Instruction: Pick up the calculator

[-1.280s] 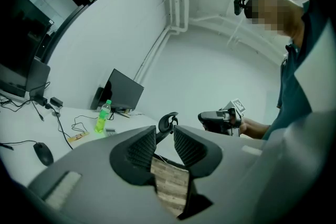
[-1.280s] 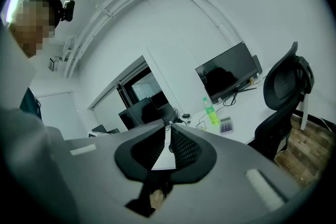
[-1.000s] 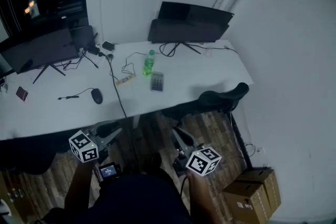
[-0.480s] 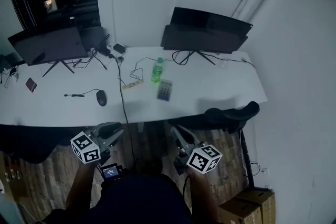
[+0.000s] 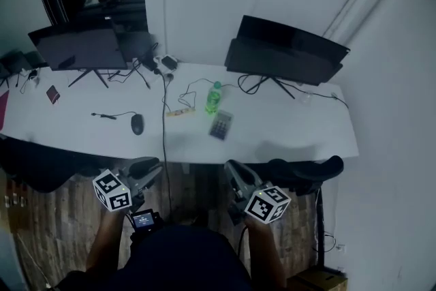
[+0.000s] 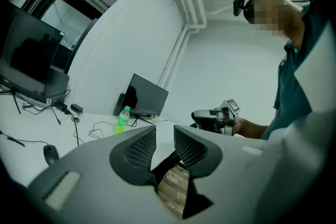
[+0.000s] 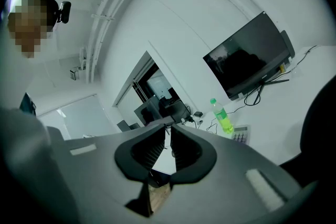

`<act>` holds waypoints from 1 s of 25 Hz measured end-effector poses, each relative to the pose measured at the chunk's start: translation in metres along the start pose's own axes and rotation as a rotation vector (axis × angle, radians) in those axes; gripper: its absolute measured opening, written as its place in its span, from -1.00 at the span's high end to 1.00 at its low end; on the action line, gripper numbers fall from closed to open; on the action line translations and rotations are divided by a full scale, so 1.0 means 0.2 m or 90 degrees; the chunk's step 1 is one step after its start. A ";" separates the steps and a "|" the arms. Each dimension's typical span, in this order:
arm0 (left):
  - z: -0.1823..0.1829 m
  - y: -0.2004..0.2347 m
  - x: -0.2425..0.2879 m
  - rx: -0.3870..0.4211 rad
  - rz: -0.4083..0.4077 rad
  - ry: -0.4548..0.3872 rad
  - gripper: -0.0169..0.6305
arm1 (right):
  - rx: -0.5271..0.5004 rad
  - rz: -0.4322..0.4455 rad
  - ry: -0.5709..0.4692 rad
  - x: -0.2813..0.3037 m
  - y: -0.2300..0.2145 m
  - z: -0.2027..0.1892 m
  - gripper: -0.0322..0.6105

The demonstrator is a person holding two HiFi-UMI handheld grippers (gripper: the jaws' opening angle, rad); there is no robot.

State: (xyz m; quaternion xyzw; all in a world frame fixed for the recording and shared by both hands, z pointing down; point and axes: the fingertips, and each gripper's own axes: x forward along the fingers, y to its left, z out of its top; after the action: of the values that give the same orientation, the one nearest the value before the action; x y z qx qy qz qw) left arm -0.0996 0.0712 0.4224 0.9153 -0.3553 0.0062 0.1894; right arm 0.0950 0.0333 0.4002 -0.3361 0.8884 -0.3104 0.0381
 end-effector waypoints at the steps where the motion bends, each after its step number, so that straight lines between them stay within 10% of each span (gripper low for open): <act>1: 0.00 0.00 0.01 -0.001 0.006 0.000 0.63 | 0.000 0.006 0.002 0.00 -0.01 0.01 0.85; 25: 0.02 0.02 0.44 -0.007 -0.049 0.041 0.63 | 0.037 -0.029 -0.017 -0.05 -0.30 0.11 0.85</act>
State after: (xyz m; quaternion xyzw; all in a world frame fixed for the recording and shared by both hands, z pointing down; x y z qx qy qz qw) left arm -0.0366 0.0103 0.4333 0.9266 -0.3137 0.0266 0.2057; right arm 0.1424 -0.0067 0.4153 -0.3591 0.8705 -0.3325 0.0527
